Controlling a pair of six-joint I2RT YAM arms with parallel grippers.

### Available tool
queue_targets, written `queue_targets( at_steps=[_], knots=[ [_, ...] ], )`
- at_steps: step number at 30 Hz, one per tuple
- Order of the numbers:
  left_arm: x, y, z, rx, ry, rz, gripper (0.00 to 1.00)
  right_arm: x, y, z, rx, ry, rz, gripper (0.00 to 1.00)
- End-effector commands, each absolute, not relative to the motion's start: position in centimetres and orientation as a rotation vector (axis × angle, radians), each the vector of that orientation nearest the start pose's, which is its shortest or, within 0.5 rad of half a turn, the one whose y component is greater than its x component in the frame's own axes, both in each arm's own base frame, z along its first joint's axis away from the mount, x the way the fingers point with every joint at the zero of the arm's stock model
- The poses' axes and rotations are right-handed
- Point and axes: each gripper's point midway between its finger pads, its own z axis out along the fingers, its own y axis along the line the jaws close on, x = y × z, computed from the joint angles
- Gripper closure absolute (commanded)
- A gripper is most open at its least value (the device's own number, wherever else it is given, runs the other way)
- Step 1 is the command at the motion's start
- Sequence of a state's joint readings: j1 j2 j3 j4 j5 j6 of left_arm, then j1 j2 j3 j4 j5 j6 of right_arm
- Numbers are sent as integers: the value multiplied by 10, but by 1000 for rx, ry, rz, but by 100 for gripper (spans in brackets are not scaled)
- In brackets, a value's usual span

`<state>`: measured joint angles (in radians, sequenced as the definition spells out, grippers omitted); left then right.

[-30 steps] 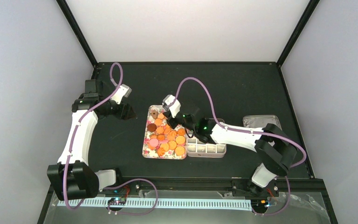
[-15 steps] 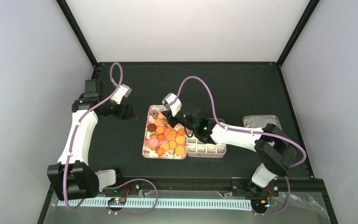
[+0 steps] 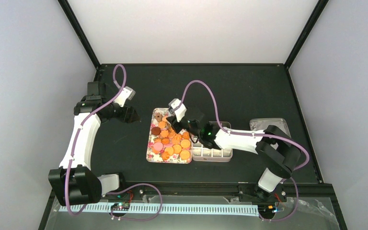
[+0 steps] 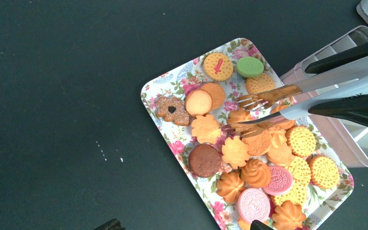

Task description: Pack the cookies

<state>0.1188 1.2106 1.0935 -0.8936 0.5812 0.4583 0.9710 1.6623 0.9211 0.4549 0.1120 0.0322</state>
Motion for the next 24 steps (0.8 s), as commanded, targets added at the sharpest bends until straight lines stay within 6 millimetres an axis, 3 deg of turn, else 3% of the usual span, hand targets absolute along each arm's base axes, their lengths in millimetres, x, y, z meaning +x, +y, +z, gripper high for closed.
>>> queue_targets(
  at_steps=[1,7,10,16,20,24],
  knots=[
    [302,-60,225,631,2287,-485,29,295,404,173,-781,1750,608,66],
    [302,-60,226,627,2283,-494,30,297,398,176,-795,1745,554,81],
    [302,-61,226,625,2284,-500,30,300,399,192,-794,1716,540,91],
    [302,-61,228,629,2277,-495,29,302,394,244,-754,1626,535,98],
    [301,-61,229,628,2276,-498,29,305,384,273,-716,1585,542,98],
    [301,-62,230,635,2269,-503,29,310,366,288,-678,1575,521,98]
  ],
)
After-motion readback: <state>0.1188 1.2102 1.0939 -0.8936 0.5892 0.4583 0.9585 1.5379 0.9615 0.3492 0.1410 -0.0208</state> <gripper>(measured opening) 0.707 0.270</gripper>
